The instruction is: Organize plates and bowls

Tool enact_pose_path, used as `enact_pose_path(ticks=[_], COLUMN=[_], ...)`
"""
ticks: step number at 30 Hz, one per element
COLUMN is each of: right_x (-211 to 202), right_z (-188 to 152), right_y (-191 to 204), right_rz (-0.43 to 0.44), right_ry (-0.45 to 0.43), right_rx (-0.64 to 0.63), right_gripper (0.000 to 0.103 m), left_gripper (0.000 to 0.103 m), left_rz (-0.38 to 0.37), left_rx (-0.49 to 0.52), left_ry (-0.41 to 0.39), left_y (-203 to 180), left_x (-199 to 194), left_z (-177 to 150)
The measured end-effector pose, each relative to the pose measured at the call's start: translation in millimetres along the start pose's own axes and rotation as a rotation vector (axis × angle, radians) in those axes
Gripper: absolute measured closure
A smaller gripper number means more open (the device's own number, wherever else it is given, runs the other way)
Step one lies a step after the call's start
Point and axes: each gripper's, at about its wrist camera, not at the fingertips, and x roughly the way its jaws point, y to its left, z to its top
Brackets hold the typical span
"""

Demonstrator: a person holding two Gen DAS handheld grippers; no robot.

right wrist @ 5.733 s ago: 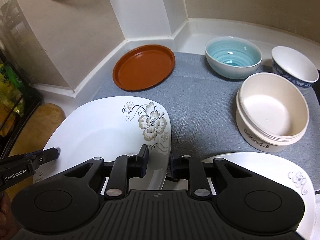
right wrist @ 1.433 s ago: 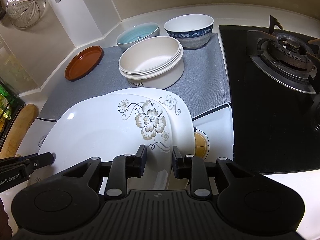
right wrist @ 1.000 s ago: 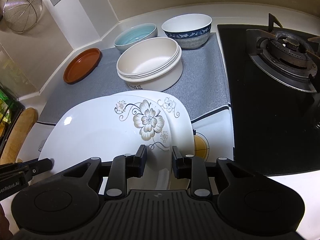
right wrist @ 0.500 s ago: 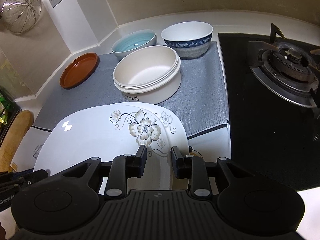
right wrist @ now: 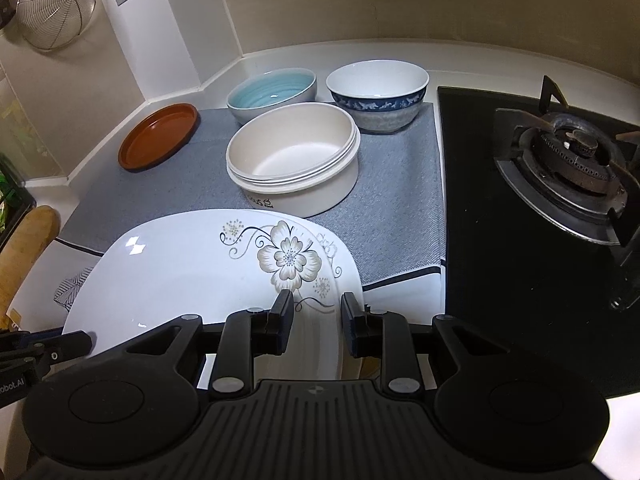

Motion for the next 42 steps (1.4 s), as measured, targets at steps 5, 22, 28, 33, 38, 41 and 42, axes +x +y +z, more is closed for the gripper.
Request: enact_pose_path(ticks=[5, 22, 28, 33, 38, 41, 42], right_x=[-5, -2, 5, 2, -4, -6, -5], right_z=[1, -5, -12, -13, -18, -20, -21], right_y=[0, -12, -14, -14, -14, -12, -12], right_rz=[-0.019, -0.008, 0.039, 0.06, 0.065, 0.07, 0.073], right_ry=[-0.012, 0.058, 0.108, 0.106, 0.091, 0.094, 0.093], right_rx=[-0.028, 0.009, 0.028, 0.023, -0.001, -0.013, -0.015], right_gripper=[0.075, 0.073, 0.073, 0.071, 0.074, 0.074, 0.074], left_gripper=[0.085, 0.072, 0.069, 0.072, 0.077, 0.078, 0.078], left_rz=[-0.017, 0.003, 0.029, 0.05, 0.072, 0.092, 0.098], left_rx=[0.011, 0.019, 0.015, 0.054, 0.072, 0.081, 0.08], left_ry=[0.009, 0.023, 0.02, 0.016, -0.001, 0.0, 0.004], left_y=[-3, -14, -18, -25, -24, -22, -21], left_x=[8, 15, 10, 9, 14, 18, 20], left_z=[2, 3, -1, -6, -1, 5, 7])
